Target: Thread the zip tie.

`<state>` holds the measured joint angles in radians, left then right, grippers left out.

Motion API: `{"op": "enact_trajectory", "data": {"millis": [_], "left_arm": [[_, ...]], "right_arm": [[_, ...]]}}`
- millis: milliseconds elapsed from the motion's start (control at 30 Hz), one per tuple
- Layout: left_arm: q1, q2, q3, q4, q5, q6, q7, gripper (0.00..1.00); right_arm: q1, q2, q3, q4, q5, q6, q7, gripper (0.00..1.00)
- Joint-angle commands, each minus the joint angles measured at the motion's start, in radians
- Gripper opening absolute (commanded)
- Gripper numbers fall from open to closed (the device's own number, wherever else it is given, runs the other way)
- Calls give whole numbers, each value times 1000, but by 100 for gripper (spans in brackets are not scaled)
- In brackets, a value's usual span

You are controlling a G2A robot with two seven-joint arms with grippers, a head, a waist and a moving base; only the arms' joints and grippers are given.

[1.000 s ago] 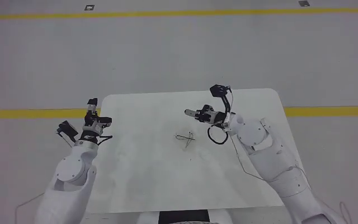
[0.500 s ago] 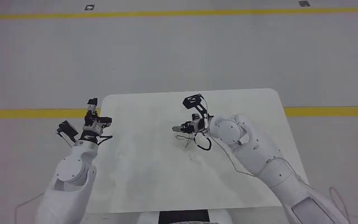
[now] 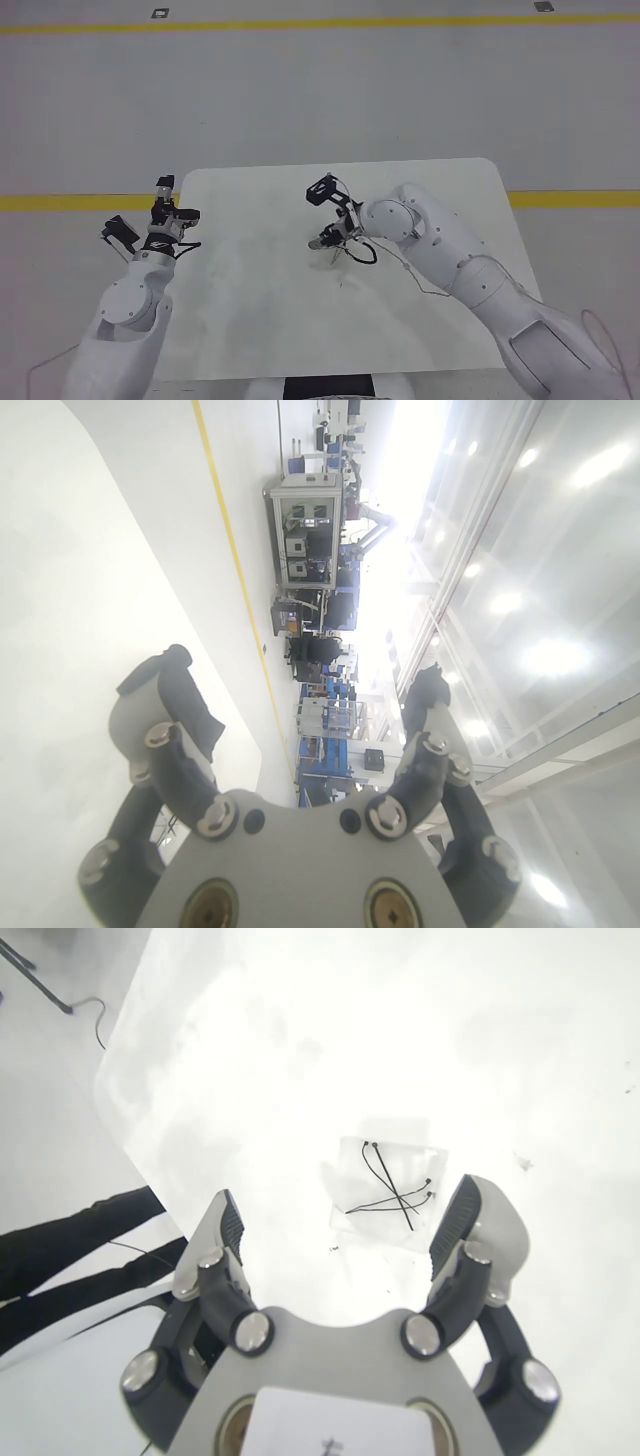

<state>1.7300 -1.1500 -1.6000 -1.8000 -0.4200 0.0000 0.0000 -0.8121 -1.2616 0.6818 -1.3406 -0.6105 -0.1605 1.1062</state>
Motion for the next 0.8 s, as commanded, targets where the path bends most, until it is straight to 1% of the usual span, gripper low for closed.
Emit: {"op": "enact_trajectory", "data": {"millis": [0,33,67,400,467,533,600,667,733,767], "left_arm": [[0,0,0,0,0,0,0,100],[0,0,0,0,0,0,0,100],[0,0,0,0,0,0,0,100],[0,0,0,0,0,0,0,100],[0,0,0,0,0,0,0,100],[0,0,0,0,0,0,0,100],[0,0,0,0,0,0,0,100],[0,0,0,0,0,0,0,100],[0,0,0,0,0,0,0,100],[0,0,0,0,0,0,0,100]], "right_arm": [[28,-16,-33,44,28,-28,34,100],[40,-23,-48,64,47,-42,63,100],[43,-25,-52,71,52,-45,73,100],[43,-25,-52,71,52,-45,73,100],[43,-27,-61,71,36,-54,62,100],[64,-36,-83,87,6,-67,63,100],[97,-48,-107,106,-5,-89,95,100],[136,-67,-139,141,0,-123,135,100],[168,-87,-164,181,12,-148,149,100],[190,-100,-181,209,20,-169,162,100]]}}
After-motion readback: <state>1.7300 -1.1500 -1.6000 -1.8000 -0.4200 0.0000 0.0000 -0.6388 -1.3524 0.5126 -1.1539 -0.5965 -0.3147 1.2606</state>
